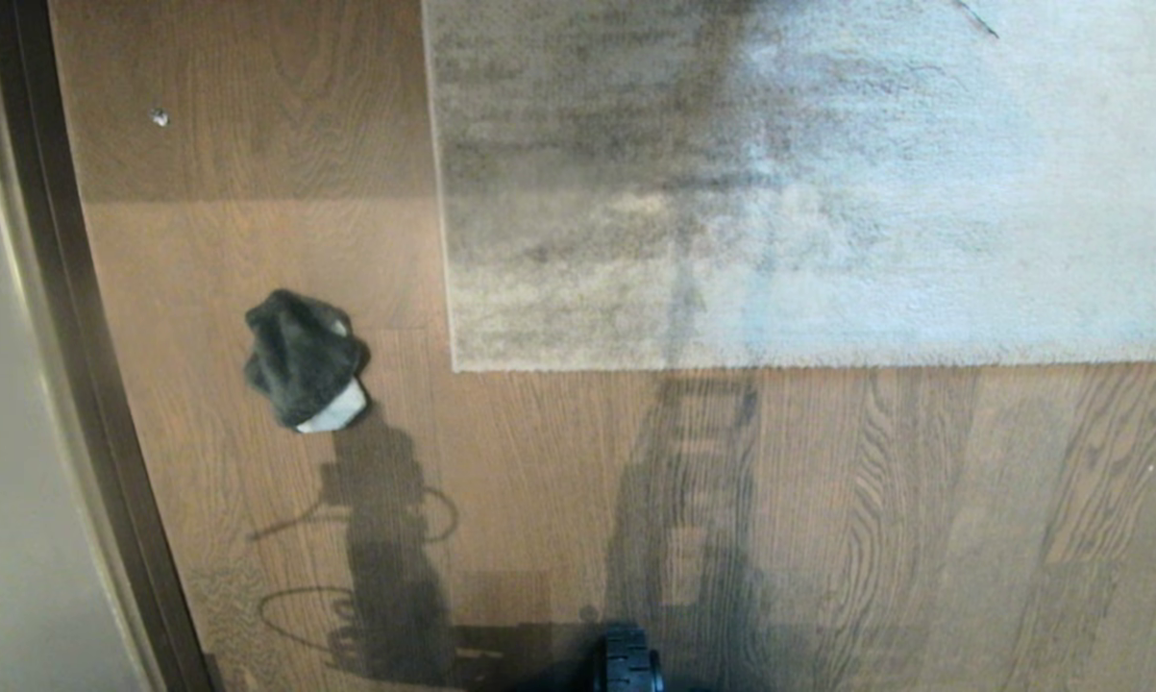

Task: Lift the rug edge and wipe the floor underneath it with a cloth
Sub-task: Pick up the rag

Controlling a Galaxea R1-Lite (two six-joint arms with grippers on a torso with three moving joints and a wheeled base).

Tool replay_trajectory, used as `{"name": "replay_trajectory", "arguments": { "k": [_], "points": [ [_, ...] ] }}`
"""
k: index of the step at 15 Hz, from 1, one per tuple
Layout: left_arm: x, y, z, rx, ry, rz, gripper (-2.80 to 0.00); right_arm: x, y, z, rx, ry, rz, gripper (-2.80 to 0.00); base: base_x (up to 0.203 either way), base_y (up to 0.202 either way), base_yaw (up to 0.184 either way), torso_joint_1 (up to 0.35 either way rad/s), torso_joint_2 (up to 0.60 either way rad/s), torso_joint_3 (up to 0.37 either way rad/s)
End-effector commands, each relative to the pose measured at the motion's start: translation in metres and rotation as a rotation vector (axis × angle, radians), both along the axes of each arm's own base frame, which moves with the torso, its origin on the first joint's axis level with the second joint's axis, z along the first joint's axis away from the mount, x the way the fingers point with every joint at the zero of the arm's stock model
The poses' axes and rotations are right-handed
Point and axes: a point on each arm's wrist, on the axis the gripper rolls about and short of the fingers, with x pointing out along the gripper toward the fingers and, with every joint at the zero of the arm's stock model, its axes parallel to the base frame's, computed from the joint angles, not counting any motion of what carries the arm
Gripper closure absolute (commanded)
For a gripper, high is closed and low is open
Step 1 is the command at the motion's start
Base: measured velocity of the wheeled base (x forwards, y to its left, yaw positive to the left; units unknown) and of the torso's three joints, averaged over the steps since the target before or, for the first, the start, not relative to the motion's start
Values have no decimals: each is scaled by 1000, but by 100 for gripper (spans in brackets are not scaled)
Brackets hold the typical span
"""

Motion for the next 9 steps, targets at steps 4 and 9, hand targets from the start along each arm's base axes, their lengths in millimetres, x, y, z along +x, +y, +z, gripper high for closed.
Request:
{"name": "replay_trajectory", "arguments": {
  "k": [4, 9],
  "points": [
    [0, 0, 0, 1, -1, 0, 0, 0, 0, 0, 0, 1, 0, 0, 0, 0, 0, 0, 0, 0],
    [0, 0, 0, 1, -1, 0, 0, 0, 0, 0, 0, 1, 1, 0, 0, 0, 0, 0, 0, 0]
  ]
}}
